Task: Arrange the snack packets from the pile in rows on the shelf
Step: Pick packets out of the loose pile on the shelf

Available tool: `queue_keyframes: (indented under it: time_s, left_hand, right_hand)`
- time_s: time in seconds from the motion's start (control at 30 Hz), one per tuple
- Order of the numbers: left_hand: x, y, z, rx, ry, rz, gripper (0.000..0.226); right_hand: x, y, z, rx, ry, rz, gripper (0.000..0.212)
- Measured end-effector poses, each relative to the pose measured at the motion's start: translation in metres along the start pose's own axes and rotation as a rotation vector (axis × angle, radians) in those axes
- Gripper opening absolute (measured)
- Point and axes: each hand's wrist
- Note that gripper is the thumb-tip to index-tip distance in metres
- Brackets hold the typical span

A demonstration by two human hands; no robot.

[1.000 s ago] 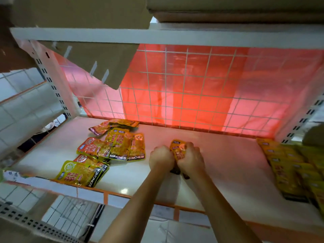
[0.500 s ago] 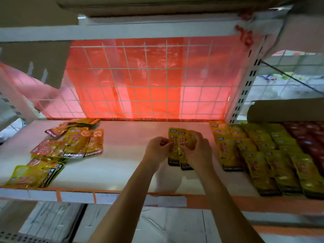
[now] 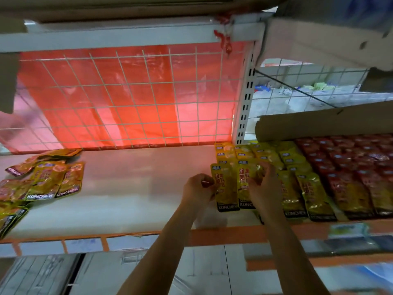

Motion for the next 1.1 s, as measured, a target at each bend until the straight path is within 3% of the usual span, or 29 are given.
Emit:
queue_keyframes:
  time_s: [0.27,0.47,0.6,0.8,1.1]
  left_hand:
    - [0.0,-0.003,0.023,-0.121,0.335,0.1,0.012]
    - [0.0,-0.006,0.033,-0.183,0.447,0.13,0.016]
    - [-0.002,-0.014,0.037,-0.293,0.471,0.256,0.021]
    - [-0.004,-0.019,0.039,-0.038,0.068,0.135,0.021]
    - [0.008,-0.016,0.028,-0.04,0.285,0.138,0.021]
  right_hand:
    - [-0.018,0.0,-0.013,0.051,-0.082,0.016,0.055]
    - [-0.019,-0.007,-0.013,0.1,-0.066,0.009,0.063]
    - [-0.017,-0.008,-0.013,0.116,0.007,0.038,0.062]
    - [-0.012,-0.013,-0.002,0.158,-0.022,-0.056,0.048]
    - [-0.02,-0.009,0.001,0.093,-0.236,-0.133,0.044]
Point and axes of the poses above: each hand's wrist, its own y-axis towards the middle knuckle, its own z-axis out of the palm, x = y × z, and after that the axes turned 4 degrees about -y, right-handed
